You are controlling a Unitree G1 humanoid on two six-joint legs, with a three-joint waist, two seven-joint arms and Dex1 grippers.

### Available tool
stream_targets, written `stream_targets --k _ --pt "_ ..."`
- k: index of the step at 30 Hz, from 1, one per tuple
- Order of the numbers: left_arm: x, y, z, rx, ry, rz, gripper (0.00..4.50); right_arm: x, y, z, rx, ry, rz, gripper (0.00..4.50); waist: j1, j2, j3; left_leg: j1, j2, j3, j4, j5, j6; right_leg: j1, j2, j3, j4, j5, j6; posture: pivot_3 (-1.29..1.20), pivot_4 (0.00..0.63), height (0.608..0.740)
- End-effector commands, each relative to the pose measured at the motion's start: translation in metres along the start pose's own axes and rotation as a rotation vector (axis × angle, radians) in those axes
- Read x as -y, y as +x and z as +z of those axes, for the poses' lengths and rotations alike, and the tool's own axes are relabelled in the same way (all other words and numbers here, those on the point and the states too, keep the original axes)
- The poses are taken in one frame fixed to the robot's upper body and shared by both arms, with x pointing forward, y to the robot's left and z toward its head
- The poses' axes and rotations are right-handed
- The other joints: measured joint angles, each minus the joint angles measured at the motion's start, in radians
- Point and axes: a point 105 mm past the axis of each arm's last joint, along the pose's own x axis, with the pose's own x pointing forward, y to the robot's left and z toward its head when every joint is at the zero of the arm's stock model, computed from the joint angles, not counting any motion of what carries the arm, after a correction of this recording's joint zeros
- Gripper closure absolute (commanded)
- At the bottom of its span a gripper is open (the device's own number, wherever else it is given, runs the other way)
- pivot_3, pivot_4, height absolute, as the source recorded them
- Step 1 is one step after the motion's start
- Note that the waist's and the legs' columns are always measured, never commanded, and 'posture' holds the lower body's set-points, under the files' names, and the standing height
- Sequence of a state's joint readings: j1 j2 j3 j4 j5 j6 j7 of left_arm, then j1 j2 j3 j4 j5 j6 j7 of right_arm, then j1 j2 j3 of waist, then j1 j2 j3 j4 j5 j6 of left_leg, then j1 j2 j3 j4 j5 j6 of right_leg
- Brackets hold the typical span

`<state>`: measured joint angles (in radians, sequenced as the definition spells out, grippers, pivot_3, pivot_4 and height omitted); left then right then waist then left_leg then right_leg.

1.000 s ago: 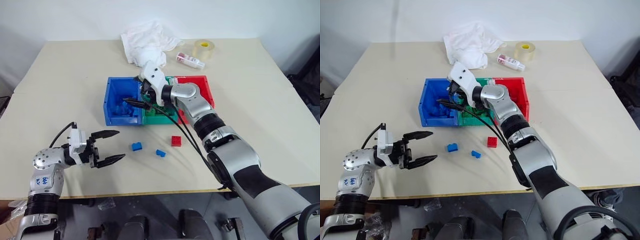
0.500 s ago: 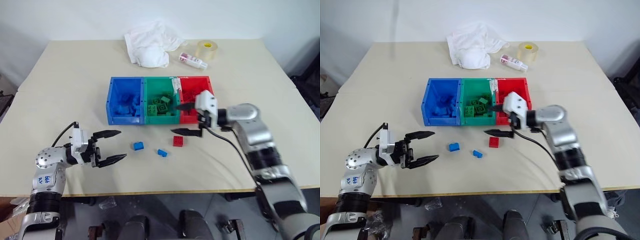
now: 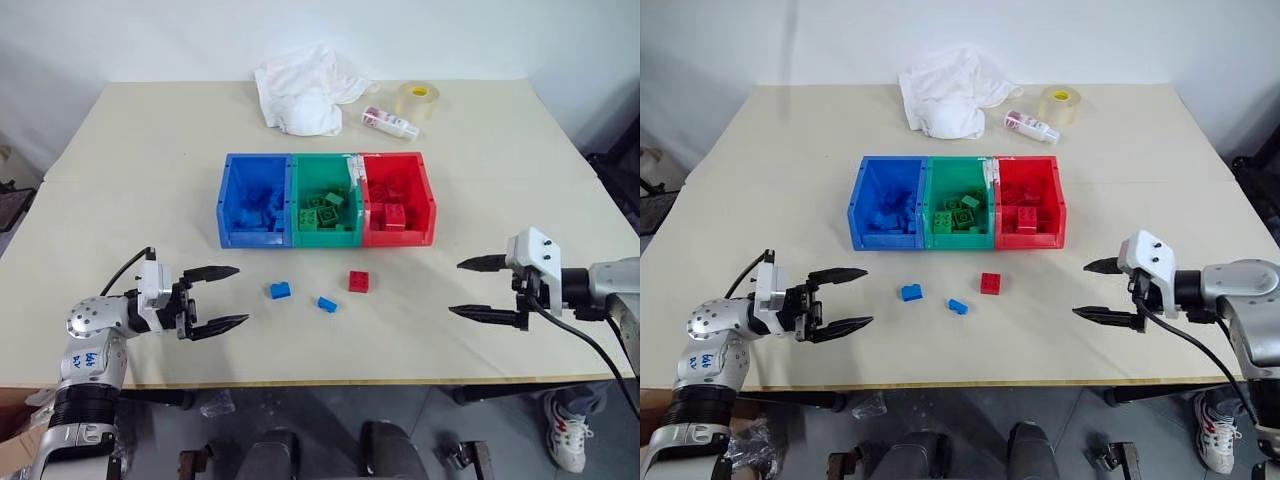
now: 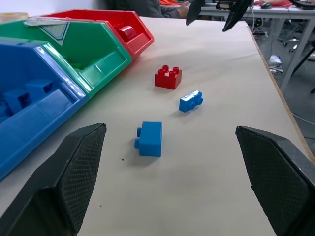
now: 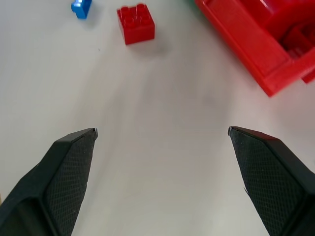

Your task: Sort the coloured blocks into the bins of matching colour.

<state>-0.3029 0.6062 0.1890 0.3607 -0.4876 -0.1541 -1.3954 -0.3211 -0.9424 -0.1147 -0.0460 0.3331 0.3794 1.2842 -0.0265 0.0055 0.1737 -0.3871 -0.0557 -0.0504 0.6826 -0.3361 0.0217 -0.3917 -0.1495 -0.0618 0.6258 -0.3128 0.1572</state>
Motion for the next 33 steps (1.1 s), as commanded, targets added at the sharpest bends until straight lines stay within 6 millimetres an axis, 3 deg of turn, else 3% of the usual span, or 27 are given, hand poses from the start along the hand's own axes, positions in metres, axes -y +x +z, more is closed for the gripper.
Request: stream_targets --k 1,10,15,16,19,26,29,33 --pt "-0.002 -0.006 0.010 0.020 0.046 0.002 0.00 -0.005 0.023 0.022 0.058 -0.047 0.044 0.04 0.000 0.000 0.000 0.000 0.000 0.000 0.000 0.000 0.000 0.000 0.000 0.000 0.000 0.000 0.000 0.00 0.150 0.740" --pt "0.005 -0.008 0.012 0.021 0.057 0.031 0.00 -0.002 0.107 0.031 0.080 -0.075 0.125 0.04 0.001 0.000 0.000 0.000 -0.001 -0.002 0.000 0.000 0.000 -0.001 0.000 0.000 0.000 0.000 0.000 0.00 0.150 0.740" --pt "0.011 -0.012 0.014 0.018 0.060 0.063 0.00 0.003 0.131 0.032 0.075 -0.087 0.131 0.04 0.000 0.000 0.000 -0.001 -0.001 -0.003 0.000 0.000 0.000 -0.001 0.000 0.000 0.000 0.000 0.000 0.00 0.150 0.740" --pt "0.011 -0.013 0.014 0.018 0.060 0.068 0.00 0.004 0.132 0.032 0.074 -0.088 0.134 0.04 -0.001 0.000 0.000 0.000 -0.001 -0.003 0.000 0.000 0.000 -0.001 0.000 0.000 0.000 0.000 0.000 0.00 0.150 0.740" --pt "0.015 -0.015 0.013 0.013 0.054 0.081 0.00 0.005 0.132 0.035 0.090 -0.096 0.133 0.66 -0.001 0.000 0.000 -0.001 -0.001 -0.003 0.000 0.000 0.000 -0.001 0.000 0.000 0.001 0.000 0.000 0.00 0.150 0.740" --pt "0.016 -0.013 0.013 0.016 0.048 0.087 0.00 0.005 0.121 0.052 0.153 -0.122 0.124 3.04 -0.001 0.000 0.000 0.000 -0.001 -0.003 0.000 0.000 0.000 -0.001 0.000 0.000 0.000 0.000 0.000 0.00 0.150 0.740" --pt "0.012 -0.008 0.014 0.023 0.051 0.079 0.00 0.012 0.105 0.077 0.235 -0.143 0.078 3.04 -0.001 0.000 0.000 0.000 -0.001 -0.003 0.000 0.000 0.000 -0.001 0.000 0.000 0.000 0.000 0.000 0.00 0.150 0.740" --pt "0.009 -0.005 0.014 0.027 0.051 0.066 0.00 0.040 0.081 0.104 0.300 -0.178 -0.065 3.04 0.000 0.000 0.000 -0.001 -0.001 -0.003 0.000 0.000 0.000 0.000 0.000 0.000 0.000 0.000 0.000 0.00 0.150 0.740"
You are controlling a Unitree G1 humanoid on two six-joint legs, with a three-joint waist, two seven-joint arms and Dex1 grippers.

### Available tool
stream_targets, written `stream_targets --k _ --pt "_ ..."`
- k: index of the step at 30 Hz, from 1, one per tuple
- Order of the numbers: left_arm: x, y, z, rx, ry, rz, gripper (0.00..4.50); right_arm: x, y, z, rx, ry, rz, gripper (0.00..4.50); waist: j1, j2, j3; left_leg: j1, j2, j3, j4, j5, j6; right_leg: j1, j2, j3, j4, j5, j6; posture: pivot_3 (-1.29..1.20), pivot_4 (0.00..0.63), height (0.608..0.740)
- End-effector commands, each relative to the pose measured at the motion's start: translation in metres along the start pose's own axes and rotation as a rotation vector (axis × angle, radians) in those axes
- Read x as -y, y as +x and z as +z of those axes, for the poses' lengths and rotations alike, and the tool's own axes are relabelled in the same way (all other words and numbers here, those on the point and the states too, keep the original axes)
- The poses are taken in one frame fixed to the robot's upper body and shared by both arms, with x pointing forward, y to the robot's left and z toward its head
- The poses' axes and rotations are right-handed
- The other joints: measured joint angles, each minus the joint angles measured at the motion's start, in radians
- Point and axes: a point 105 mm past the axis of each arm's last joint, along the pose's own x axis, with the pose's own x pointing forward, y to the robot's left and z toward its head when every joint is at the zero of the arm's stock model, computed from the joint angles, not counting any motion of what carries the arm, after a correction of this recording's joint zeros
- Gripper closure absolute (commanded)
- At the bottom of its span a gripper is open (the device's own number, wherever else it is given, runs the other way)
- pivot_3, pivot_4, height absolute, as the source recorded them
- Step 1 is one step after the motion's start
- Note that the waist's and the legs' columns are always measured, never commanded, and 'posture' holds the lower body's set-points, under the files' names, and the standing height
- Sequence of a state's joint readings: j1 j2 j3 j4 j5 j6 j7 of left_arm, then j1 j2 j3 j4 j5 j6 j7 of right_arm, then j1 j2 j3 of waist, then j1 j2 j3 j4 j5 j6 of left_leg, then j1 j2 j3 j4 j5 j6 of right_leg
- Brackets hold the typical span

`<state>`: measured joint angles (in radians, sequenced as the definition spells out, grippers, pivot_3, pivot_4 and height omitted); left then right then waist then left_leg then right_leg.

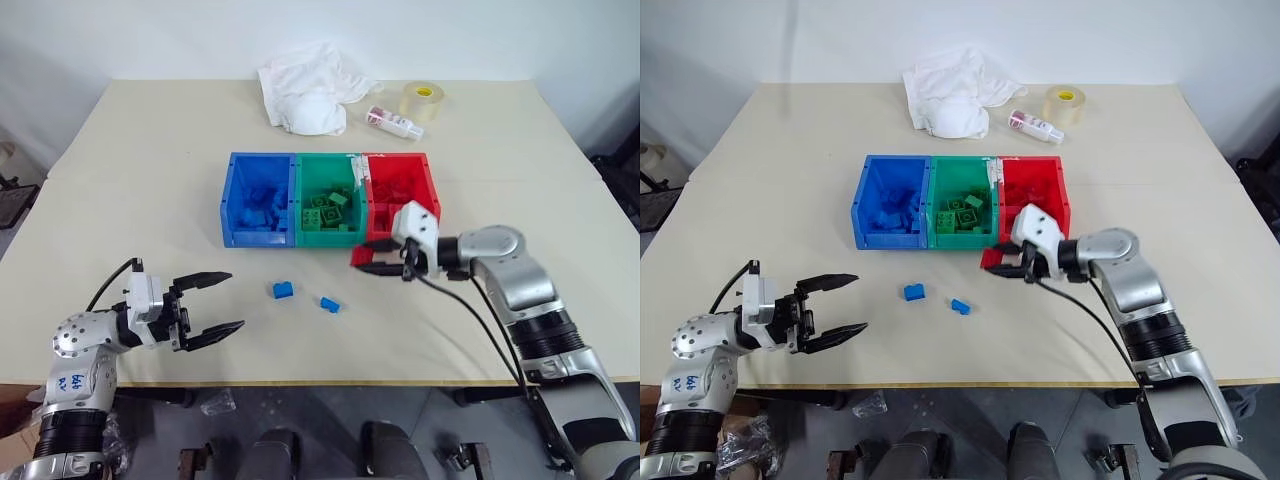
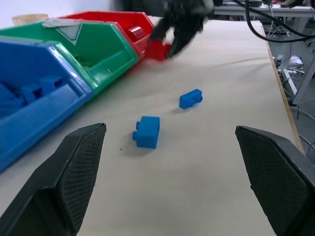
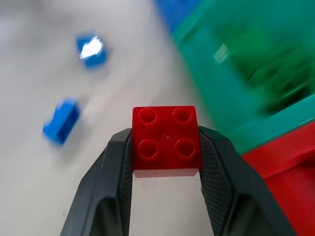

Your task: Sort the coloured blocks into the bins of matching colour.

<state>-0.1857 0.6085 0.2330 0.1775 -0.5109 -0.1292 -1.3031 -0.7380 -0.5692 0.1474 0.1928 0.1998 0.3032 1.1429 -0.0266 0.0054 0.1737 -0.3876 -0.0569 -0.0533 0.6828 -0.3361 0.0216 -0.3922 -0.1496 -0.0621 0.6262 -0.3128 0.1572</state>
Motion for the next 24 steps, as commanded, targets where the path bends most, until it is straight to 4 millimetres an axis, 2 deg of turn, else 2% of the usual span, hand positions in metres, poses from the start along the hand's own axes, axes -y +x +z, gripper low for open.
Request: stream_targets --k 1,6,8,12,15,19,21,24 --pt "-0.003 0.002 0.003 0.019 0.003 -0.006 0.00 0.036 -0.025 0.037 0.074 -0.085 -0.163 3.04 -0.001 0.000 0.000 0.000 0.000 0.000 0.000 0.000 0.000 0.000 0.000 0.000 0.000 0.000 0.000 0.00 0.150 0.740" --pt "-0.006 0.008 0.002 0.027 0.004 -0.028 0.00 0.087 -0.035 0.033 -0.012 -0.086 -0.369 3.04 -0.005 0.000 0.000 0.000 0.000 0.000 -0.001 0.000 0.000 0.000 0.000 0.000 0.000 0.000 0.000 0.00 0.150 0.740" --pt "-0.007 0.010 0.002 0.031 0.006 -0.033 0.00 0.099 -0.036 0.030 -0.039 -0.092 -0.428 2.28 -0.005 0.000 0.000 0.000 0.000 0.000 -0.002 0.000 0.000 -0.001 0.000 0.000 0.000 0.000 0.000 0.00 0.150 0.740" --pt "-0.010 0.012 0.003 0.034 0.009 -0.039 0.00 0.105 -0.033 0.032 -0.026 -0.105 -0.431 0.93 -0.007 0.000 0.000 0.000 0.000 0.001 -0.002 0.000 0.000 -0.001 0.000 0.000 0.000 0.000 0.000 0.00 0.150 0.740" --pt "-0.010 0.011 0.003 0.033 0.009 -0.043 0.00 0.103 -0.036 0.035 -0.013 -0.122 -0.415 0.05 -0.010 0.000 0.000 0.000 0.000 0.001 -0.002 0.000 0.000 -0.001 0.000 0.000 0.000 0.000 0.000 0.00 0.150 0.740" --pt "-0.009 0.011 0.002 0.034 0.006 -0.047 0.00 0.090 -0.045 0.034 -0.009 -0.132 -0.361 0.05 -0.007 0.000 0.000 0.000 0.000 0.001 -0.002 0.000 0.000 -0.001 0.000 -0.001 0.000 0.000 0.000 0.00 0.150 0.740" --pt "-0.009 0.012 0.002 0.034 0.002 -0.050 0.00 0.076 -0.052 0.032 -0.004 -0.125 -0.301 0.05 -0.002 0.000 0.000 0.000 0.000 0.000 -0.002 0.000 0.000 -0.001 0.000 -0.001 0.000 0.000 0.000 0.00 0.150 0.740" --pt "-0.010 0.013 0.001 0.035 -0.001 -0.055 0.00 0.044 -0.066 0.025 -0.010 -0.110 -0.174 0.05 0.004 0.000 0.000 -0.001 0.000 -0.001 -0.001 0.000 0.000 0.000 0.000 -0.001 0.000 0.000 0.000 0.00 0.150 0.740"
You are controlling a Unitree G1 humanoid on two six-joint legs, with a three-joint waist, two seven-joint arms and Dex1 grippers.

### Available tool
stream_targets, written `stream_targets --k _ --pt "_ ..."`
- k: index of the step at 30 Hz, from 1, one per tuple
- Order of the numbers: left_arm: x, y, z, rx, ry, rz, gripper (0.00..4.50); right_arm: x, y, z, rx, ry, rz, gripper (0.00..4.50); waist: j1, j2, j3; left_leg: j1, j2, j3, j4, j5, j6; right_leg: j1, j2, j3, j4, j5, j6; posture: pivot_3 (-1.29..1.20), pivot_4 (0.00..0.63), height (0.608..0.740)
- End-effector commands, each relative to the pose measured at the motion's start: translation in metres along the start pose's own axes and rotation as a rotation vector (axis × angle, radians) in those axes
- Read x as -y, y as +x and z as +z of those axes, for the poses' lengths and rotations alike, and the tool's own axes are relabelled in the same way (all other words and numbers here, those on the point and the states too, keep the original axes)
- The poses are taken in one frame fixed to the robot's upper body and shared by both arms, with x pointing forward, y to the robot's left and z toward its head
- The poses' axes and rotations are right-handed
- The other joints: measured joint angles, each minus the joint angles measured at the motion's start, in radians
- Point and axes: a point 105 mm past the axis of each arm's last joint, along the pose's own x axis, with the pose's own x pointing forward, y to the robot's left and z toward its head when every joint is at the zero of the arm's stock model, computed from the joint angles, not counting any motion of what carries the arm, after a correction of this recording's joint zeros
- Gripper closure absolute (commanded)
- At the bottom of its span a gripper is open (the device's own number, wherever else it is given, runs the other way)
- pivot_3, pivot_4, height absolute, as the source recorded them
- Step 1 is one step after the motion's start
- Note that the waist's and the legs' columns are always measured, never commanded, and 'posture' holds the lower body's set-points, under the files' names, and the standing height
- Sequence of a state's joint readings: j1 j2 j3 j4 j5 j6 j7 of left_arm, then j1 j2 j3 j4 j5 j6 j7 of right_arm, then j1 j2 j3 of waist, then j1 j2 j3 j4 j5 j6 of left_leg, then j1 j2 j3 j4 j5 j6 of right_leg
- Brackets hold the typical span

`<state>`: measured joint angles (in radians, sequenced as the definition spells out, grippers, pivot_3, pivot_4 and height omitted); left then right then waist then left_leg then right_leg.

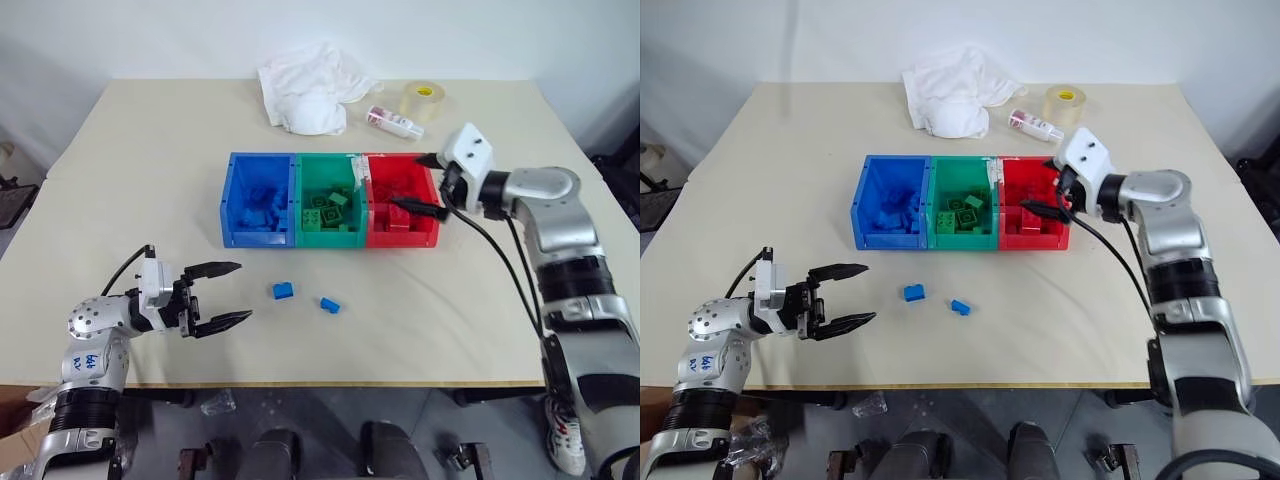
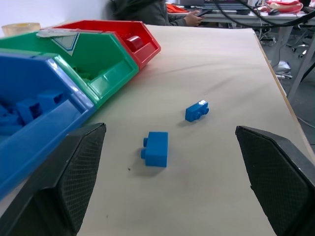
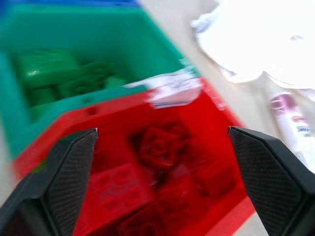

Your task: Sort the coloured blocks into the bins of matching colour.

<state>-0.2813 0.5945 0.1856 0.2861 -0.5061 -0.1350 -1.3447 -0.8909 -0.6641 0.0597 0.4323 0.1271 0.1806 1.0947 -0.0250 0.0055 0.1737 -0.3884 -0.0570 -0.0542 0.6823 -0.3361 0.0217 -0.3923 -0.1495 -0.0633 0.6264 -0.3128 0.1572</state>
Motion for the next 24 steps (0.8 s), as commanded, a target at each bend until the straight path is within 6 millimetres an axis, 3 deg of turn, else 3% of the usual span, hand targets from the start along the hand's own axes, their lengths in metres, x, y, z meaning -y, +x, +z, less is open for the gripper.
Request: stream_targets --k 1,4,8,11,16,20,24 --pt "-0.002 0.000 0.005 0.013 0.027 -0.009 0.00 -0.022 -0.032 0.013 0.047 -0.016 0.112 0.05 0.005 0.000 0.000 -0.001 0.000 0.000 0.000 0.000 0.000 0.000 0.000 0.000 -0.001 0.000 0.000 0.00 0.150 0.740" --pt "-0.002 0.000 0.004 0.012 0.025 -0.013 0.00 -0.044 -0.063 0.000 0.003 0.020 0.187 0.05 0.008 0.000 0.000 -0.001 0.000 0.000 0.000 0.000 0.000 0.000 0.000 0.000 -0.001 0.000 0.000 0.00 0.150 0.740" --pt "-0.003 -0.002 0.003 0.007 0.023 -0.018 0.00 -0.056 -0.106 -0.027 -0.132 0.074 0.181 0.05 0.018 0.000 0.000 0.000 0.000 0.002 0.000 0.000 0.000 0.000 0.000 0.000 -0.001 0.000 0.000 0.00 0.150 0.740" --pt "-0.003 -0.004 0.002 0.003 0.021 -0.020 0.00 -0.066 -0.125 -0.039 -0.204 0.106 0.186 0.05 0.023 0.000 0.000 0.000 0.001 0.004 0.000 0.000 0.000 0.001 0.000 0.000 -0.001 0.000 0.000 0.00 0.150 0.740" --pt "-0.003 -0.004 0.002 0.001 0.020 -0.026 0.00 -0.072 -0.115 -0.028 -0.172 0.101 0.194 0.05 0.020 0.000 0.000 0.002 0.003 0.008 0.001 0.000 0.000 0.001 0.000 0.002 -0.002 0.000 0.000 0.00 0.150 0.740" --pt "-0.003 -0.002 0.003 0.005 0.024 -0.031 0.00 -0.091 -0.084 -0.018 -0.113 0.114 0.270 0.05 0.023 0.000 0.000 0.002 0.003 0.007 0.001 0.000 0.000 0.001 0.000 0.002 -0.002 0.000 0.000 0.00 0.150 0.740" --pt "-0.001 -0.001 0.004 0.010 0.029 -0.029 0.00 -0.123 -0.036 -0.012 -0.038 0.130 0.366 0.05 0.023 -0.001 0.000 0.002 0.003 0.006 0.001 0.000 0.000 0.001 0.000 0.001 -0.002 0.000 0.000 0.00 0.150 0.740"
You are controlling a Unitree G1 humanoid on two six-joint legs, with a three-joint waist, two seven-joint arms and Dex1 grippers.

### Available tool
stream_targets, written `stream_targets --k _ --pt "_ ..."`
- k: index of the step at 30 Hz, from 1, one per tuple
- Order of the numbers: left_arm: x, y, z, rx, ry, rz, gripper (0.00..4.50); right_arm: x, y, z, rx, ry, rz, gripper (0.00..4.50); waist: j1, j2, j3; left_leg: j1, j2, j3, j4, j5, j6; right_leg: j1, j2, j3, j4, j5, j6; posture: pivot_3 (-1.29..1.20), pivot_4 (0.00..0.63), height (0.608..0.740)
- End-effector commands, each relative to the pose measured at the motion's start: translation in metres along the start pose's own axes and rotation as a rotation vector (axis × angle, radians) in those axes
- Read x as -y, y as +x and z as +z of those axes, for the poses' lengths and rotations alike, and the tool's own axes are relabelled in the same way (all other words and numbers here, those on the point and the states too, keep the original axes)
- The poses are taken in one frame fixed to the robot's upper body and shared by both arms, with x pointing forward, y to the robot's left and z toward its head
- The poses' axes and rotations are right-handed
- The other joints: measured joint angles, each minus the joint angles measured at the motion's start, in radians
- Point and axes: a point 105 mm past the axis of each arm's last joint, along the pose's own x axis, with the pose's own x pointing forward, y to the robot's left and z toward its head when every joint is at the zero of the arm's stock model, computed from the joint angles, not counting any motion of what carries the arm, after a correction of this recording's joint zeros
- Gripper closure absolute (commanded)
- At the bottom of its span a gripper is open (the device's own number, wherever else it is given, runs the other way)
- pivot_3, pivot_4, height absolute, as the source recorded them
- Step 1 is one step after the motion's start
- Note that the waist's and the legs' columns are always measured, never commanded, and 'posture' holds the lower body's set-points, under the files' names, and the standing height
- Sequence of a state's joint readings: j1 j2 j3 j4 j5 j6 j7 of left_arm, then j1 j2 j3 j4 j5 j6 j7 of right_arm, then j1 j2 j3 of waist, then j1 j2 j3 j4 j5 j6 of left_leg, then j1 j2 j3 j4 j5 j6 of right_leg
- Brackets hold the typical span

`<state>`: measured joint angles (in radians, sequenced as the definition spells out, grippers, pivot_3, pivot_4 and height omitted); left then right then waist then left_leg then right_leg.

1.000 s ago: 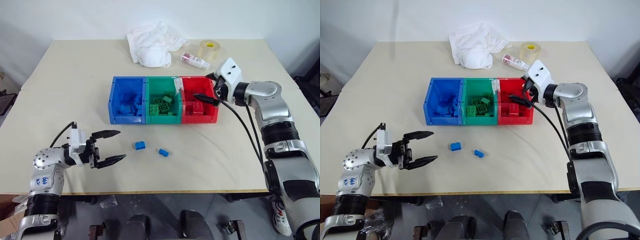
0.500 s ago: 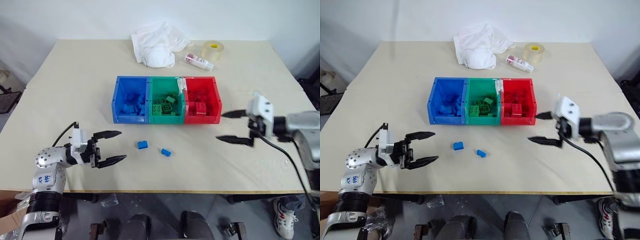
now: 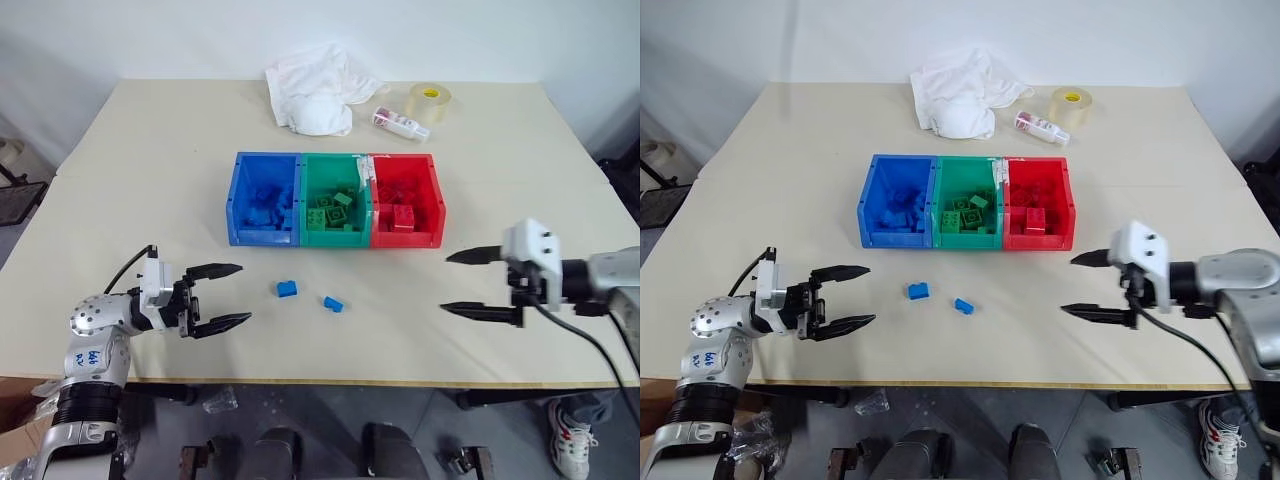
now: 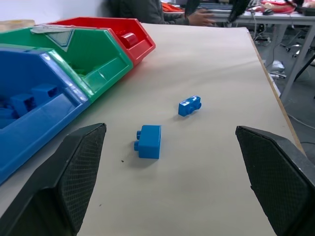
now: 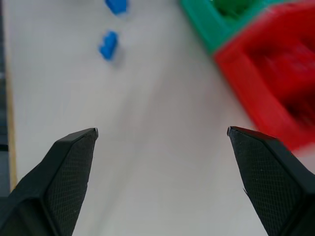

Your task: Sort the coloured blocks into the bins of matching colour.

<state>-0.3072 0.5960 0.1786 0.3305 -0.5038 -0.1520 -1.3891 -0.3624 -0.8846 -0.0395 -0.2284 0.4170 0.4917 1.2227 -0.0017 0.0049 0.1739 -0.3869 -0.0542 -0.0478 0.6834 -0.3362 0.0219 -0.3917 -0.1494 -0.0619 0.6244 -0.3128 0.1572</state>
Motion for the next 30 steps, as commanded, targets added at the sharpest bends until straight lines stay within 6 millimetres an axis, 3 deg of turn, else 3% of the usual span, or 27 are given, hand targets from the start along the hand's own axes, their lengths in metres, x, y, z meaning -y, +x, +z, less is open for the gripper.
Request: stream_targets --k 1,5,9,12,23,30 --pt "0.001 -0.002 0.005 0.009 0.031 0.007 0.00 -0.011 0.040 0.004 0.011 -0.033 0.054 0.05 -0.001 0.000 0.000 0.000 0.000 0.000 0.000 0.000 0.000 0.000 0.000 0.000 0.000 0.000 0.000 0.00 0.150 0.740" --pt "0.004 -0.002 0.006 0.013 0.033 0.018 0.00 -0.012 0.084 0.002 0.016 -0.036 0.067 0.05 -0.002 0.000 0.000 0.000 -0.001 -0.001 0.000 0.000 0.000 -0.001 0.000 0.000 0.001 0.000 0.000 0.00 0.150 0.740" --pt "0.006 -0.005 0.006 0.007 0.034 0.037 0.00 -0.016 0.112 -0.001 0.001 -0.054 0.101 0.05 -0.001 0.000 0.000 0.000 -0.002 -0.003 0.000 0.000 0.000 -0.001 0.000 0.000 0.002 0.000 0.000 0.00 0.150 0.740" --pt "0.008 -0.007 0.007 0.005 0.034 0.049 0.00 -0.013 0.123 -0.005 -0.021 -0.079 0.103 0.66 -0.003 0.000 0.000 0.000 -0.002 -0.003 0.000 0.000 0.000 -0.001 0.000 0.000 0.002 0.000 0.000 0.00 0.150 0.740" --pt "0.012 -0.008 0.007 0.005 0.030 0.078 0.00 -0.013 0.124 0.031 0.097 -0.134 0.127 4.40 -0.007 0.000 0.000 0.000 -0.002 -0.003 0.000 0.000 0.000 -0.001 0.000 0.000 0.002 0.000 0.000 0.00 0.150 0.740" --pt "0.011 -0.007 0.007 0.009 0.033 0.084 0.00 0.026 0.129 0.104 0.303 -0.207 0.025 4.48 -0.027 0.000 0.000 0.000 -0.001 -0.003 -0.001 0.000 0.000 -0.002 0.000 -0.001 0.002 0.000 0.000 0.00 0.150 0.740"
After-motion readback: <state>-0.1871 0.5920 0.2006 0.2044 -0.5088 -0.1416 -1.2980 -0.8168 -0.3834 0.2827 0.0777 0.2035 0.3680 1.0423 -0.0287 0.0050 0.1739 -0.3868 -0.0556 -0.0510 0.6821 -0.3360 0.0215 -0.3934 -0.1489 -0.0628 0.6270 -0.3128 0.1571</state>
